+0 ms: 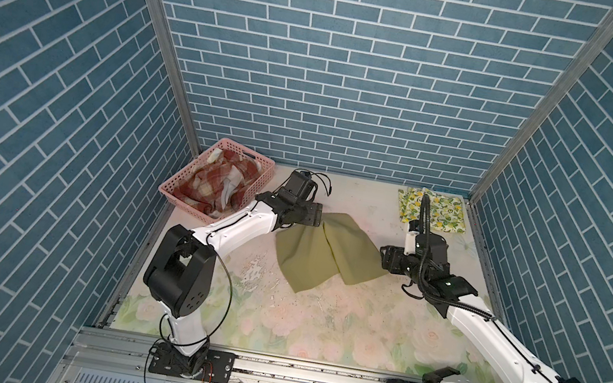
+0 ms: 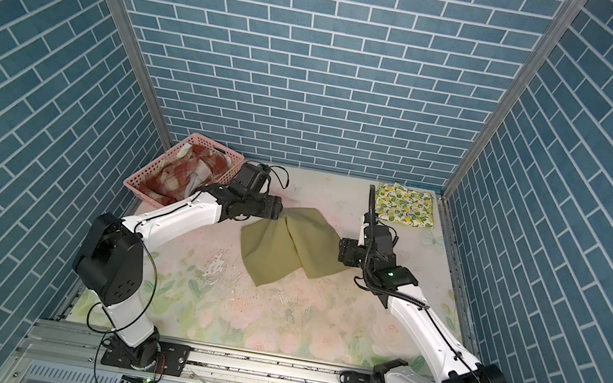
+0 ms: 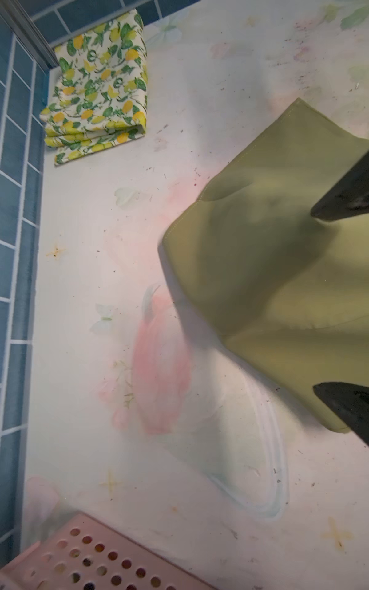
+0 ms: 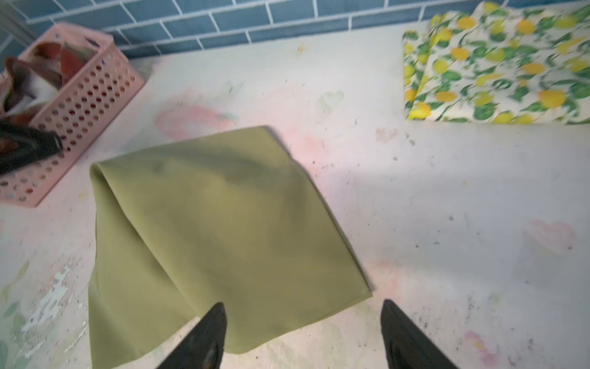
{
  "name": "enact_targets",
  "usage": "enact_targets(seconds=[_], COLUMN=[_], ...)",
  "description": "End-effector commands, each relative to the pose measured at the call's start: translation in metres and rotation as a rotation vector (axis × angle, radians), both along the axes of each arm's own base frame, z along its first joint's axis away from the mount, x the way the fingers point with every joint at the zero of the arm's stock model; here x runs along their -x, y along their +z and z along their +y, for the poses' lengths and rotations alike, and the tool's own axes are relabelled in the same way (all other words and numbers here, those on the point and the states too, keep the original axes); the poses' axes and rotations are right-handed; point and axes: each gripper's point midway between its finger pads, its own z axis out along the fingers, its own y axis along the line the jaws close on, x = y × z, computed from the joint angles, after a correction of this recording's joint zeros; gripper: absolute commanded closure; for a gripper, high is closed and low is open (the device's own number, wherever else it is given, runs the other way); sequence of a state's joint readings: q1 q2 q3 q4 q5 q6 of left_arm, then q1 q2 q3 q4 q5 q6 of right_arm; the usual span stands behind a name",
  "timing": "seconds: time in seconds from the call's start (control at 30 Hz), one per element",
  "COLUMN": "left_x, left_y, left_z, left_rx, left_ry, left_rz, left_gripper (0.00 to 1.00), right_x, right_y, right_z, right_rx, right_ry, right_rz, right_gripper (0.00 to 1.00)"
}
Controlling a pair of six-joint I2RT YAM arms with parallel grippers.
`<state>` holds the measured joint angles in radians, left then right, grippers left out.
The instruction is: Fold and stack the skirts
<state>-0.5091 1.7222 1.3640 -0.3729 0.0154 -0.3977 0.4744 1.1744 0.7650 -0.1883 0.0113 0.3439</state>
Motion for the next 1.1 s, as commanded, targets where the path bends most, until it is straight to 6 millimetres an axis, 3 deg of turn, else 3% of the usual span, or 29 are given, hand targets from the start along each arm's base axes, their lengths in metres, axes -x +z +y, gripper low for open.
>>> enact_targets(seconds=[0.0, 0.13, 0.37, 0.6, 0.67, 0.73, 0.83, 1.07], left_x=[0.013, 0.035, 0.074, 0.095, 0.099, 0.103, 0.108, 0.12], left_y=[0.0, -0.016, -0.052, -0.079, -0.083, -0.088, -0.092, -0.086], left_z=[0.012, 0.031, 0.06, 0.068, 0.066, 0.063, 0.06, 0.03], left_rx=[-0.062, -0.107, -0.133, -0.12, -0.096, -0.071, -0.049, 0.058], left_ry=[0.012, 0.056, 0.143, 0.183, 0.185, 0.182, 0.172, 0.022], left_rz=[0.015, 0.063, 0.167, 0.25, 0.265, 0.28, 0.297, 0.21], left_gripper=[0.19, 0.19, 0.21, 0.21, 0.21, 0.21, 0.21, 0.23], right_x=[0.013, 0.023, 0.047, 0.035, 0.025, 0.014, -0.003, -0.022], right_y=[-0.03, -0.053, -0.073, -0.114, -0.121, -0.124, -0.109, -0.05], right_z=[0.014, 0.03, 0.07, 0.086, 0.087, 0.088, 0.079, 0.041], right_rx=[0.004, 0.045, 0.106, 0.173, 0.199, 0.219, 0.257, 0.082], right_ry=[0.056, 0.103, 0.303, 0.306, 0.278, 0.253, 0.167, 0.012], right_rz=[0.107, 0.164, 0.128, 0.172, 0.173, 0.152, 0.114, 0.1], right_gripper=[0.24, 0.22, 0.16, 0.18, 0.27, 0.46, 0.97, 1.0])
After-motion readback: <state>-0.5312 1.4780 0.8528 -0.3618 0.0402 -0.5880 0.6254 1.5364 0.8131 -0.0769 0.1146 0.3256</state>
